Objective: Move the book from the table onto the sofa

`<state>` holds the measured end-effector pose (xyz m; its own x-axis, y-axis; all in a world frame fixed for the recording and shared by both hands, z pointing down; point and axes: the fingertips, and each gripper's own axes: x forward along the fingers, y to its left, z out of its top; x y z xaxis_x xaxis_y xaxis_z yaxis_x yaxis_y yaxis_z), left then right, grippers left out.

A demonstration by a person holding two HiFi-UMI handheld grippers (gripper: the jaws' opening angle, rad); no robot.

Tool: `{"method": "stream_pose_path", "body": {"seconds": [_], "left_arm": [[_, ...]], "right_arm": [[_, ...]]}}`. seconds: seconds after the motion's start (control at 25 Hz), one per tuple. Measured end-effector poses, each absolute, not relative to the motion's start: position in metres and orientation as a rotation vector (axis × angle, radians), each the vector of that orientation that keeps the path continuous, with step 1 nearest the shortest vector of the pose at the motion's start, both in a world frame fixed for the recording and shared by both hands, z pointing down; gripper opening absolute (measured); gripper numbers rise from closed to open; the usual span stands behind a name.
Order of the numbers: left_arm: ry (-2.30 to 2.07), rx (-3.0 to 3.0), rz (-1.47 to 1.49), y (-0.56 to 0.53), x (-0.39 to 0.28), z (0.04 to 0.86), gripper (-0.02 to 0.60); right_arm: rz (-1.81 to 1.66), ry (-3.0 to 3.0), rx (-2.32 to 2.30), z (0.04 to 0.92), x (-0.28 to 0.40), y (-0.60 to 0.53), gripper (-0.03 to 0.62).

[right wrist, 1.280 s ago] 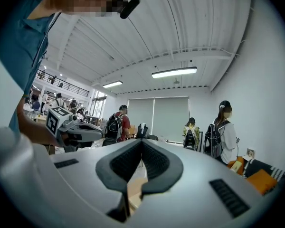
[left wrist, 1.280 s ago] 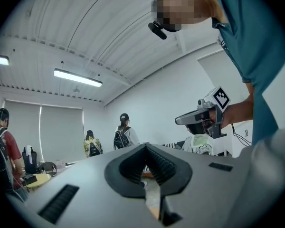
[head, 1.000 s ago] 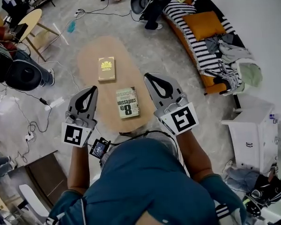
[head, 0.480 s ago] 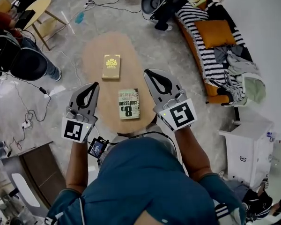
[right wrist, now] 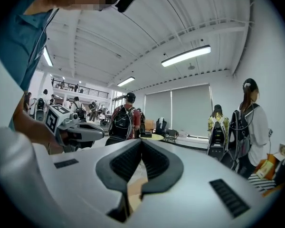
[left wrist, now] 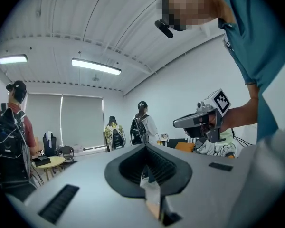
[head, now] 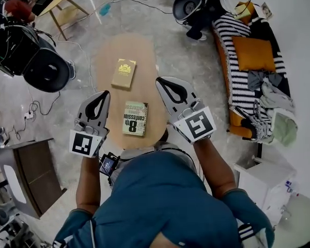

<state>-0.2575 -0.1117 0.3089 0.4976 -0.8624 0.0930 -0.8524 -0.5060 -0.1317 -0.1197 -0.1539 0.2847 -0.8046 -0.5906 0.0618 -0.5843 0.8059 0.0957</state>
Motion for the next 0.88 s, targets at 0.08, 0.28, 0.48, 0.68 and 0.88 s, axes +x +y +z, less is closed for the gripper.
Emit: {"method": "stream_pose_path", "body": {"seconds": [0.08,0.28,0.48,0.68,0.88], "left_arm": [[1.567,-2.643,-0.234,-0.115,-0.247,0.312,0.003],[1.681,-2.602,-0.228,-0.110,-0.254,0.318,0.004],[1.767,-2.583,-0.176,-0.100,-0.289,0.325,0.003],[1.784,-2.613,-0.091,-0.092,-0.319,0.331,0.005],[1.820,-2.642,-0.062,-0.081,-0.352,0.343,0.003]], "right_arm": [[-0.088,-2.916,0.906,0.289,-0.111,-0.166,0.014],[-0.039,-2.940,0.810,0.300,-0.122,-0.175,0.014],[-0.023,-2.925,0.747,0.308,-0.156,-0.170,0.014],[-0.074,-2.893,0.706,0.302,-0.189,-0.158,0.014],[-0.131,-2.863,0.692,0.300,-0.227,-0.157,0.014]]}}
